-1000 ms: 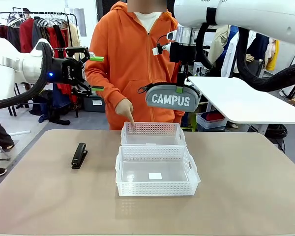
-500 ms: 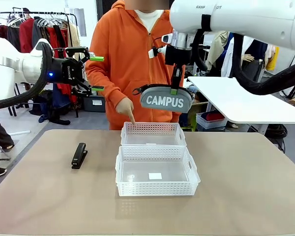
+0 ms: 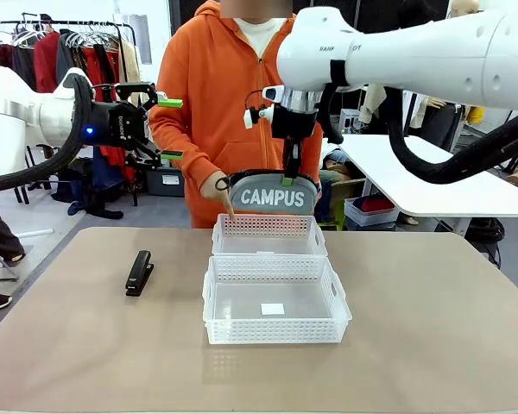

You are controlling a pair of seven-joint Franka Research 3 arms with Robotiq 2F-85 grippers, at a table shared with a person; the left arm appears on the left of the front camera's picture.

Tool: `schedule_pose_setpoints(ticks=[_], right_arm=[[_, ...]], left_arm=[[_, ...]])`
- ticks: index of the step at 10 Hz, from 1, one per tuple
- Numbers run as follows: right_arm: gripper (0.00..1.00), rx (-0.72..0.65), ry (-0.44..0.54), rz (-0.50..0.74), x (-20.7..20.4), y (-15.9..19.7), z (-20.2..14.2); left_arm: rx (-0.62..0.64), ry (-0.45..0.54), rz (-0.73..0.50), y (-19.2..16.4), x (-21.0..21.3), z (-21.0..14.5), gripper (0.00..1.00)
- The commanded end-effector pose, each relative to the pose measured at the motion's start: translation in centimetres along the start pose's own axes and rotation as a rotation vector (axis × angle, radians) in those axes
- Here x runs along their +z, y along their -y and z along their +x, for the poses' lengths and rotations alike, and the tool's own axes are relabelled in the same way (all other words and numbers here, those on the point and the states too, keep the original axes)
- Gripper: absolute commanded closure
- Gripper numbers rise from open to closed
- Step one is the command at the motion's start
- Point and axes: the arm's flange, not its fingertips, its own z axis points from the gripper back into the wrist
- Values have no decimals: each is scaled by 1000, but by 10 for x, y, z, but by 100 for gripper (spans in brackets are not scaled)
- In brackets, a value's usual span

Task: Distribute items into two baskets.
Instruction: Place the picked Pencil pouch into the Organizing basket as instructed by the person.

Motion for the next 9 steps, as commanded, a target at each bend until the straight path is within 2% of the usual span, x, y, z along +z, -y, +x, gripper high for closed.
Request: schedule_pose_setpoints(ticks=[1, 6, 9], right_arm=[[100, 88, -31, -25, -23, -5, -2], [100, 64, -59, 7, -80, -3, -4], [100, 33, -84, -12, -107, 11, -8]], left_arm=[[-2, 1, -1, 1, 1, -1, 0], [-2, 1, -1, 1, 1, -1, 0], [-2, 1, -1, 1, 1, -1, 0]])
